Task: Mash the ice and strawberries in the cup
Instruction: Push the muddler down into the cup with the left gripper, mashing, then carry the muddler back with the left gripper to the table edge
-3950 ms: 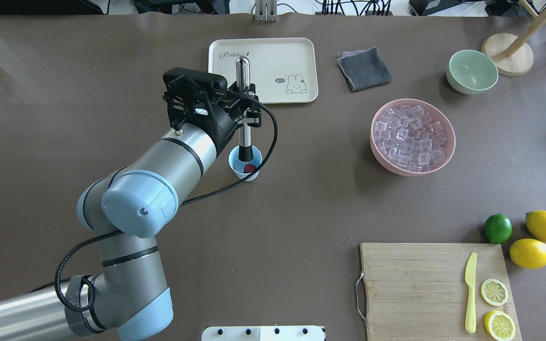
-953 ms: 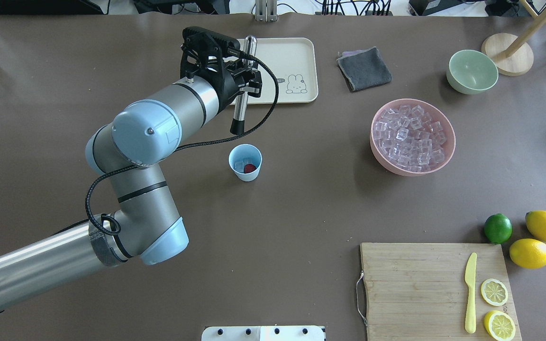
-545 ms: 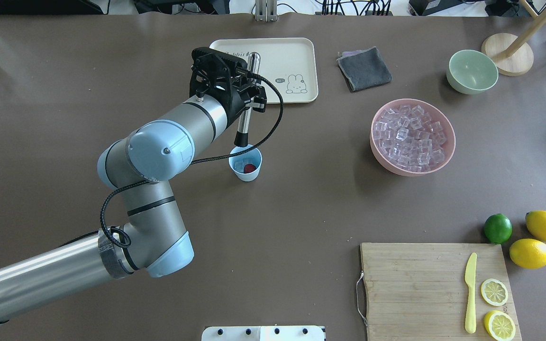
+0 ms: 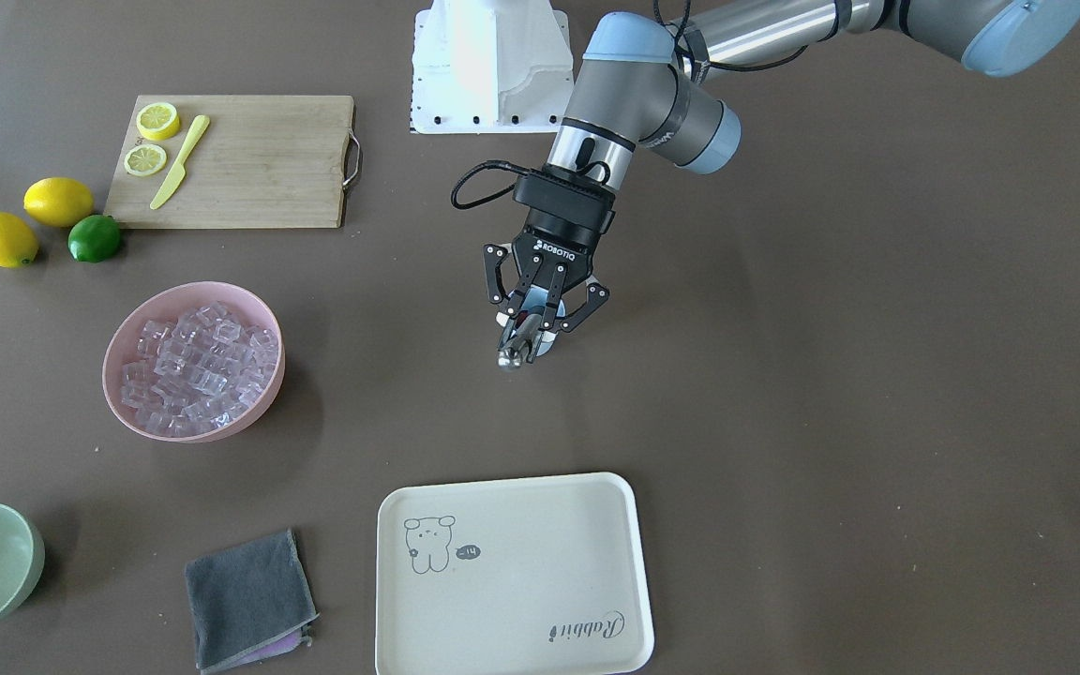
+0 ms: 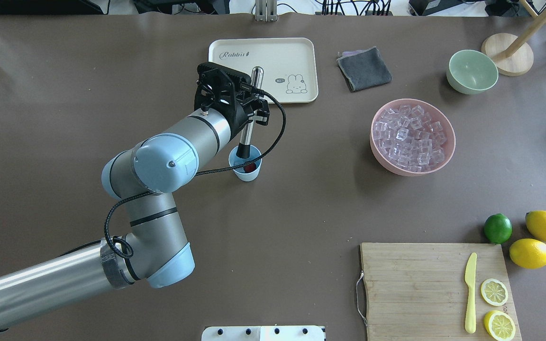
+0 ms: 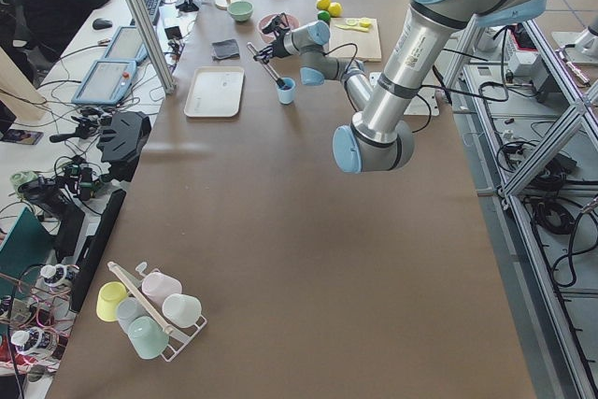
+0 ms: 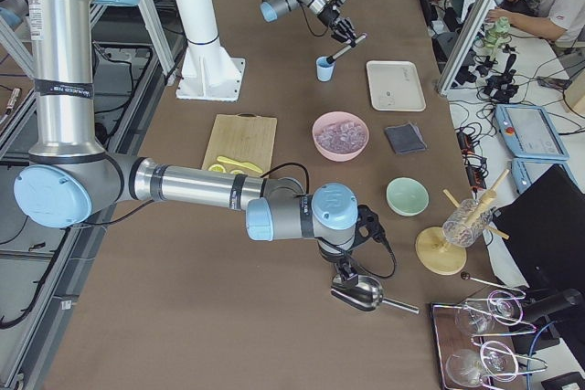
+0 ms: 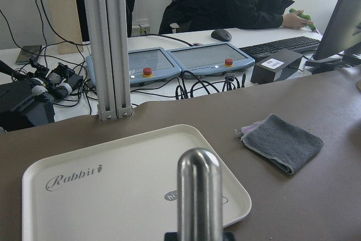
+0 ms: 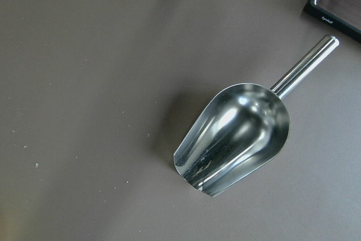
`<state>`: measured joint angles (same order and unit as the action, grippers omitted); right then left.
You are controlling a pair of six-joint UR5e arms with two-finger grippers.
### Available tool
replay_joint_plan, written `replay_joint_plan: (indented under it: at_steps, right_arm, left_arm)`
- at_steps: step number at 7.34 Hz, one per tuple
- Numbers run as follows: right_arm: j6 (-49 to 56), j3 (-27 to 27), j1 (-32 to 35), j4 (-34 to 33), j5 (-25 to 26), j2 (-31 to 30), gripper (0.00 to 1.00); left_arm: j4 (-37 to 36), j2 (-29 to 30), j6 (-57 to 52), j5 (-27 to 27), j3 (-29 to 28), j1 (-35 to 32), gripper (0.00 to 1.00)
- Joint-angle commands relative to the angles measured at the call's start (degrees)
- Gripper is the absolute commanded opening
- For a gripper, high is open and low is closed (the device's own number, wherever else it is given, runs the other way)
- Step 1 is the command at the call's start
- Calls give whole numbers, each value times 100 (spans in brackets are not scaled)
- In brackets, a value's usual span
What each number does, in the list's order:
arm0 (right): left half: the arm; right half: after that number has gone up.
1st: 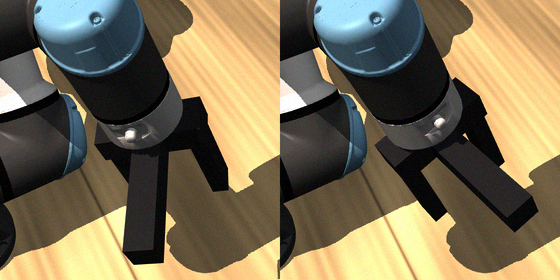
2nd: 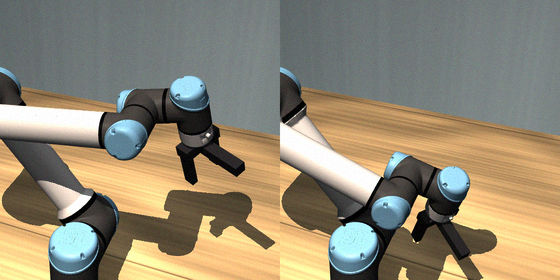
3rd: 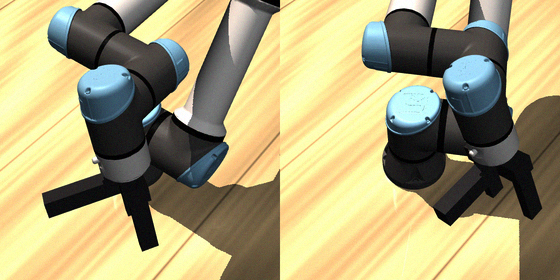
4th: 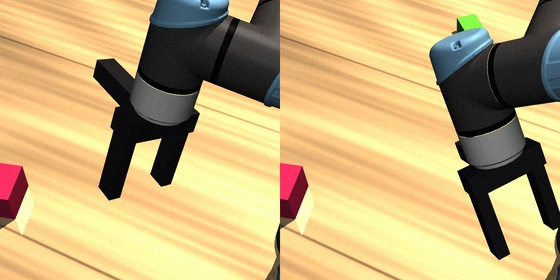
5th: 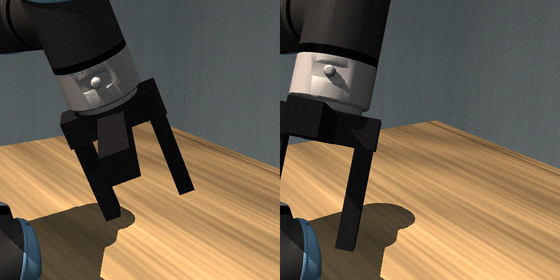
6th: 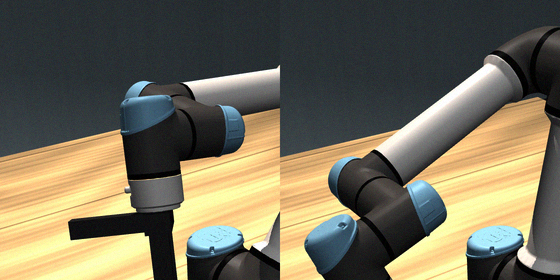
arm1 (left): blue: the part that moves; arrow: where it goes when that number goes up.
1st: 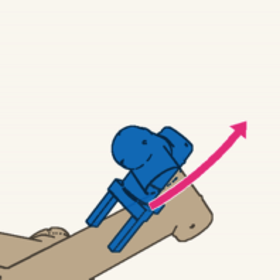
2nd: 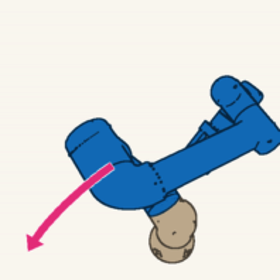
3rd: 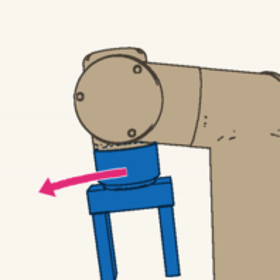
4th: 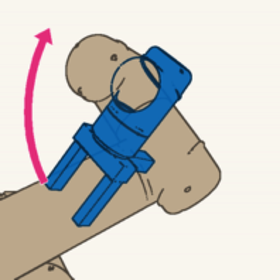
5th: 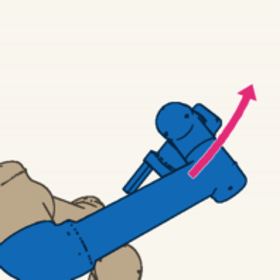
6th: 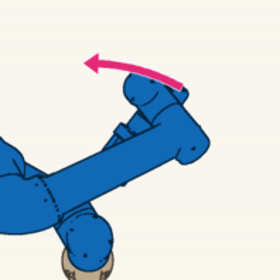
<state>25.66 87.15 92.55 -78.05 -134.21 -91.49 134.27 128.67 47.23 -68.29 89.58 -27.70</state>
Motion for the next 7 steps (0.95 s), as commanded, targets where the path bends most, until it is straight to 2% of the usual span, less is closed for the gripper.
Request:
replay_joint_plan:
  at_steps: [1,3,4,5,7]
  right_arm:
    - [9,-14,0,0,0,-9,99]
    - [18,-14,0,0,0,-9,99]
    - [9,-23,0,0,0,-9,99]
    - [26,-49,-9,0,8,8,99]
    - [0,116,61,-52,-70,61,99]
  left_arm:
    - [107,-95,76,9,-2,167,0]
    - [82,-61,42,-78,198,107,0]
    - [-310,9,76,-427,565,-294,0]
    - [-1036,18,94,-1474,943,-1063,0]
    - [-1691,-269,77,-3777,930,-2742,0]
